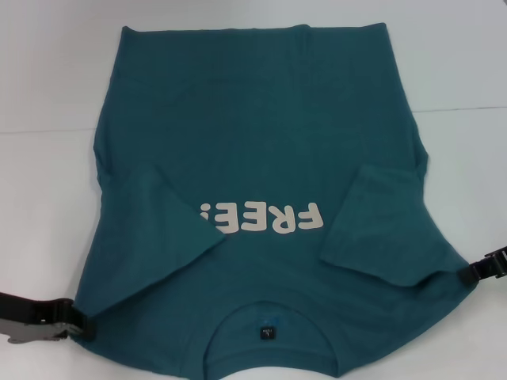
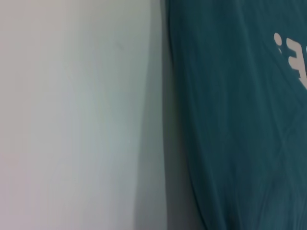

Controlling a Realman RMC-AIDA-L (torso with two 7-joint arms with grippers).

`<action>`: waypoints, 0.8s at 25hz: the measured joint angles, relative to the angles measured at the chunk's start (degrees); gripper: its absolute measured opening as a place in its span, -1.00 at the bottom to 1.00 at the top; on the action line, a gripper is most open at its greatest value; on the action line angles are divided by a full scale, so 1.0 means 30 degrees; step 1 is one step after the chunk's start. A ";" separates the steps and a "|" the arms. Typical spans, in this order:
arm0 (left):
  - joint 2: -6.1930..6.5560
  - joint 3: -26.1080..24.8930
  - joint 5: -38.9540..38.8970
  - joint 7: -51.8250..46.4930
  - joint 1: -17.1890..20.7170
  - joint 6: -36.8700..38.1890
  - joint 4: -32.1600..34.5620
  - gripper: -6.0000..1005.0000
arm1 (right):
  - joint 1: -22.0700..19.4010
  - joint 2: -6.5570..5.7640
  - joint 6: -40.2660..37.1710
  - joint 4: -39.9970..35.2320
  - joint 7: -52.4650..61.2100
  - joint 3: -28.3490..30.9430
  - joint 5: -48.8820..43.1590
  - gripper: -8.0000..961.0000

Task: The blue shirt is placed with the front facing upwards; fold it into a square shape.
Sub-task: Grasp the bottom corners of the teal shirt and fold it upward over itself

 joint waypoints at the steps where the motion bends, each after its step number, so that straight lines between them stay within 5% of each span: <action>1: -0.0005 -0.0055 -0.0002 0.0048 0.0023 0.0000 0.0016 -0.79 | -0.0117 -0.0009 -0.0008 -0.0015 -0.0156 0.0085 0.0247 -0.90; 20: 0.0030 -0.2592 -0.1142 0.4167 0.0599 0.1612 0.0285 -0.86 | -0.1527 0.0226 -0.1479 -0.0847 -0.3427 0.1699 0.2144 -0.90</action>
